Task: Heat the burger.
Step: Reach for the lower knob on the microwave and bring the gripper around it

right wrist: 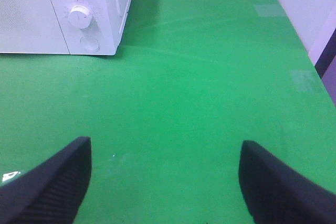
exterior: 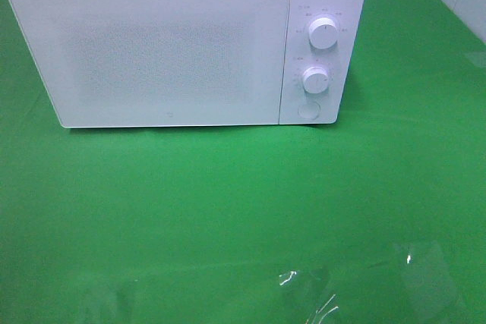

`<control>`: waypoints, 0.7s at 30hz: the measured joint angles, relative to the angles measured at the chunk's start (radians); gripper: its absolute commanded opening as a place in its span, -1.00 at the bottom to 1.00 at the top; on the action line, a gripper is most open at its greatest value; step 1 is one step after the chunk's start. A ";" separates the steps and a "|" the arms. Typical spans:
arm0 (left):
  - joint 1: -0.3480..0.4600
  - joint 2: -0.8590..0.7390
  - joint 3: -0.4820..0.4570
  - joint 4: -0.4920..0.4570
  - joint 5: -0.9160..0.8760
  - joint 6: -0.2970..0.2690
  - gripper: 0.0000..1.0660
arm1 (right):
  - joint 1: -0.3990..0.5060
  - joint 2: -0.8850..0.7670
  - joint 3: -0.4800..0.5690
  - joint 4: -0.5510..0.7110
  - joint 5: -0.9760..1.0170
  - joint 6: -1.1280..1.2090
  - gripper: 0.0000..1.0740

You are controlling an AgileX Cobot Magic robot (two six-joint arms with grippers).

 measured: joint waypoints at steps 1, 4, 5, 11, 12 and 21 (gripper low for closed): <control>0.000 0.000 0.000 0.000 0.000 0.000 0.54 | 0.000 0.000 0.000 0.000 0.000 0.000 0.36; 0.000 -0.073 0.000 0.000 0.000 0.000 0.54 | 0.000 0.000 0.000 0.000 0.000 0.000 0.36; 0.000 -0.111 0.000 0.000 0.001 0.000 0.54 | 0.000 0.000 0.000 0.000 0.000 0.000 0.36; 0.000 -0.133 0.000 0.000 0.001 0.000 0.54 | 0.000 0.000 0.000 0.000 0.000 0.000 0.36; 0.000 -0.133 0.000 0.000 0.001 0.000 0.54 | 0.000 0.000 0.000 0.000 0.000 0.000 0.36; 0.000 -0.133 0.000 0.000 0.001 0.000 0.54 | 0.000 0.000 0.000 0.000 -0.001 0.000 0.36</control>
